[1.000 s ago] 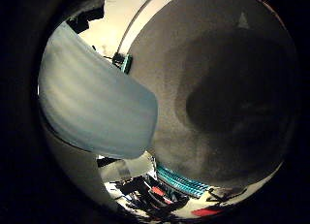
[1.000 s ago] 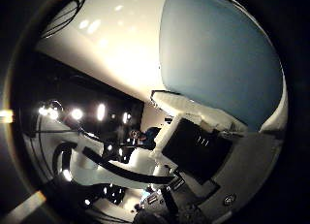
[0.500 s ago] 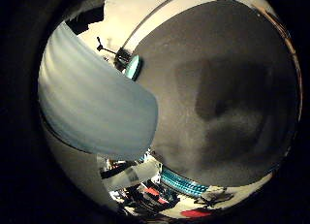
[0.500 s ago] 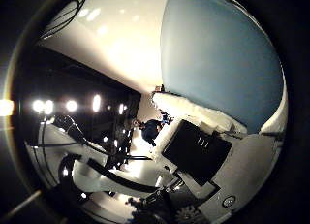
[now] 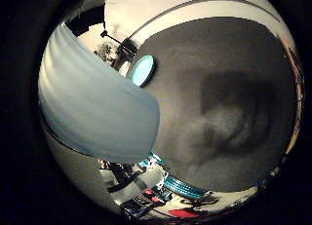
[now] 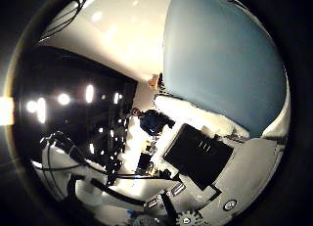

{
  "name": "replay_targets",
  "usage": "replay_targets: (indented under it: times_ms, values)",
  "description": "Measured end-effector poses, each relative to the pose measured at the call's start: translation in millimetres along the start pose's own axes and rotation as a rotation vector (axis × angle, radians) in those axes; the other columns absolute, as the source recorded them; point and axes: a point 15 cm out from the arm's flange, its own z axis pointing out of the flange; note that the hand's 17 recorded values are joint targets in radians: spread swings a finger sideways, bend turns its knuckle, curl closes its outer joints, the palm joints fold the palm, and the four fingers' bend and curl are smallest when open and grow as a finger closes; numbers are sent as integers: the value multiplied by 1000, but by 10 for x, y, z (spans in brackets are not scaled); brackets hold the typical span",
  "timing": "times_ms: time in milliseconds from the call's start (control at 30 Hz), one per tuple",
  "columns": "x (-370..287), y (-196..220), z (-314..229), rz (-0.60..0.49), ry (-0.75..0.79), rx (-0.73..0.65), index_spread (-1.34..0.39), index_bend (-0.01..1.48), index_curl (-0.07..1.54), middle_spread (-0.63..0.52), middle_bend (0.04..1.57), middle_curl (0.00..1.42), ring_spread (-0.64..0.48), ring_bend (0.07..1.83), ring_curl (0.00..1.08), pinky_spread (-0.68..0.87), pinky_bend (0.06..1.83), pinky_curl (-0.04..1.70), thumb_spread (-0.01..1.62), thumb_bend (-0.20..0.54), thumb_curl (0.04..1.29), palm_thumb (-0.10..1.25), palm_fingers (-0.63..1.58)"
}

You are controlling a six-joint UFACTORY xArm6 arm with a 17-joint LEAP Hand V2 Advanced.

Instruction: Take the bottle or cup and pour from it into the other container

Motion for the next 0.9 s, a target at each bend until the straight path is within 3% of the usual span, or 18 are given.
replay_targets:
  times_ms: [533, 900]
  values:
    - [-378, -689, 1015, -33, 110, -62, -519, 396, 1119, -245, 968, 907, -267, 1192, 723, -493, 911, 948, 871, -27, 585, 823, 945]
    - [-362, -765, 1401, -60, 264, -169, -527, 378, 1129, -252, 940, 918, -268, 1182, 729, -503, 895, 960, 840, -27, 598, 841, 951]
